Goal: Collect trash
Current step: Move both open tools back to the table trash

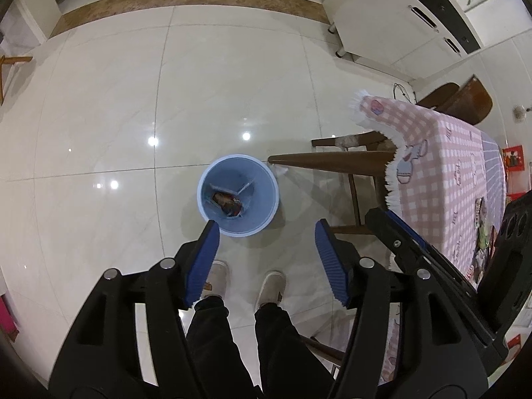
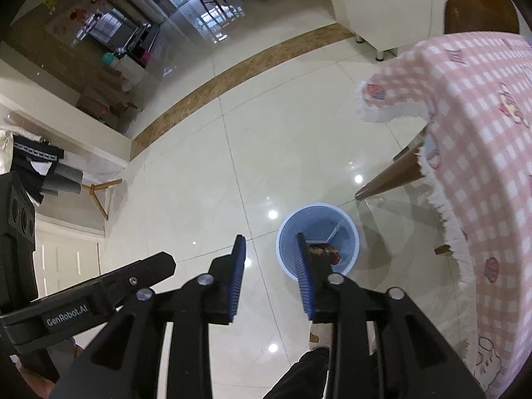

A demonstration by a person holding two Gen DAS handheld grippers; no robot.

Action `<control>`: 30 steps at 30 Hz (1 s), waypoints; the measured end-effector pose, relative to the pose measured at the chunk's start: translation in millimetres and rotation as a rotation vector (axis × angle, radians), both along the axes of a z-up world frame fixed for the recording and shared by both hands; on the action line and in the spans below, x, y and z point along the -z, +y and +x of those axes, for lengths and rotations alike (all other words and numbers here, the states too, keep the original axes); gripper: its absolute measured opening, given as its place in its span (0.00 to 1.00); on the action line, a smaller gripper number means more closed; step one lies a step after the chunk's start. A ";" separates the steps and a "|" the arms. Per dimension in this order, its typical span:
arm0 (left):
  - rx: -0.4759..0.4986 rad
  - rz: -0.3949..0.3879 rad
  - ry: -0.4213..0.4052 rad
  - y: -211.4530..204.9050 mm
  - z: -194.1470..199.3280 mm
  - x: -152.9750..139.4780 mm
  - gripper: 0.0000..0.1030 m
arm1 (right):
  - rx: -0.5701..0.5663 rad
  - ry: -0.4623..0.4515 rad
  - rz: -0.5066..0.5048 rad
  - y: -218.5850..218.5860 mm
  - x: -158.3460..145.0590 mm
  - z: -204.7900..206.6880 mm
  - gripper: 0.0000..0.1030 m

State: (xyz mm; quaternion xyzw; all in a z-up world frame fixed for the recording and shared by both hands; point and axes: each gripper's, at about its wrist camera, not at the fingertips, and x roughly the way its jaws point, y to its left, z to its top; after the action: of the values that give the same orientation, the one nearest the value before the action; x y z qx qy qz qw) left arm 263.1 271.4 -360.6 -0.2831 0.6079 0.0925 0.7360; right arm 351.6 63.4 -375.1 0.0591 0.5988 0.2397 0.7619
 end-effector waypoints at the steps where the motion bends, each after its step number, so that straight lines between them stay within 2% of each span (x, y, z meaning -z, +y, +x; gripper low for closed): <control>1: 0.009 0.003 -0.005 -6.7 2.5 -3.1 0.58 | 0.007 -0.003 0.003 -6.7 -1.8 0.9 0.29; 5: 0.064 0.013 -0.038 -43.9 17.7 -18.8 0.60 | 0.047 -0.022 0.018 -42.1 -15.8 0.6 0.29; 8: 0.123 0.014 -0.065 -80.2 32.3 -30.8 0.60 | 0.102 -0.055 0.021 -89.4 -32.7 0.3 0.29; 14: 0.312 -0.008 -0.121 -194.7 65.0 -51.1 0.62 | 0.246 -0.106 0.005 -197.6 -57.2 -6.7 0.32; 19: 0.476 -0.032 -0.144 -295.1 85.7 -57.1 0.63 | 0.431 -0.153 -0.047 -306.8 -70.2 -22.9 0.33; 22: 0.553 -0.038 -0.144 -344.8 94.2 -55.3 0.63 | 0.532 -0.157 -0.090 -363.8 -65.6 -31.2 0.33; 25: 0.601 -0.038 -0.133 -380.1 99.8 -52.1 0.63 | 0.605 -0.115 -0.107 -406.8 -49.2 -36.6 0.33; 30: 0.635 -0.030 -0.114 -408.7 107.4 -45.2 0.64 | 0.634 -0.079 -0.117 -439.9 -23.3 -32.3 0.33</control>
State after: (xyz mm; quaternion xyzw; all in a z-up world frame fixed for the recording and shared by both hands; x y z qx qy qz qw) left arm 370.5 -137.3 -315.4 -0.0949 0.6251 -0.1667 0.7566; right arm 319.2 -376.5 -351.8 0.1895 0.5332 -0.0422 0.8234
